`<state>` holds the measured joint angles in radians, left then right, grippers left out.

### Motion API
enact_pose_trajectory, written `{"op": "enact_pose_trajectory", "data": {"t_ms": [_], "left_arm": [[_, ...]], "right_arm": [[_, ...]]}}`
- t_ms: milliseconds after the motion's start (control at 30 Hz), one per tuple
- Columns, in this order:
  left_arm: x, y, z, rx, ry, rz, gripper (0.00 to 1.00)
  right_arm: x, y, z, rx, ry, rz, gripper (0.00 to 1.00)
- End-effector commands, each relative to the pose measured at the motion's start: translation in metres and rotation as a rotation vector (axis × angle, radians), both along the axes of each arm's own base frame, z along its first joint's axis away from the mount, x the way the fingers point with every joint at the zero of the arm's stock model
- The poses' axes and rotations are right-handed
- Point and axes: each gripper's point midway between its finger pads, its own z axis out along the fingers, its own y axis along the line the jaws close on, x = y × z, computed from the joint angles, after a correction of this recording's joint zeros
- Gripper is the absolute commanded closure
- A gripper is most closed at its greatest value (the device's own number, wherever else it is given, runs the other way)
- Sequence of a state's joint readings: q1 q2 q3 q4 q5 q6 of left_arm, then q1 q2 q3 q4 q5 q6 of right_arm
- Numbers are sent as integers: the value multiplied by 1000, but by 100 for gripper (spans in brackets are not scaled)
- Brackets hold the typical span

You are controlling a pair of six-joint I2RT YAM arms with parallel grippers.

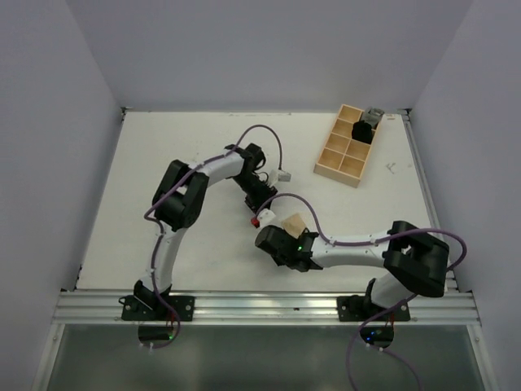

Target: Roll the underwear

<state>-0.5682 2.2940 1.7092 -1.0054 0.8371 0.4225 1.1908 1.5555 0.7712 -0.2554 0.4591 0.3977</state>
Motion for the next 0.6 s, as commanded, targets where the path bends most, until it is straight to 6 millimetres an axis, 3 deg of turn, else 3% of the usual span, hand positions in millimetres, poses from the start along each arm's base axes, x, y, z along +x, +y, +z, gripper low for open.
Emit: {"op": "enact_pose_trajectory", "data": {"t_ms": [0,267,400,467,567], "left_arm": [[82,26,20,7,-284,177,68],[100,62,38,30,-309,278,71],[77,66,39,-28,-287,254,70],[73,63,50,-98,-322,244,70],[52,59,54,-193,-316,191,69]], "right_arm": [[-28,19,-5,177,182,45,100],[-22,18,-7,313,251,13,100],[-24,18,-8,425,284,-4,100],[-25,17,-8,467,307,-22,100],[-25,12,-12,504,328,-44,100]]}}
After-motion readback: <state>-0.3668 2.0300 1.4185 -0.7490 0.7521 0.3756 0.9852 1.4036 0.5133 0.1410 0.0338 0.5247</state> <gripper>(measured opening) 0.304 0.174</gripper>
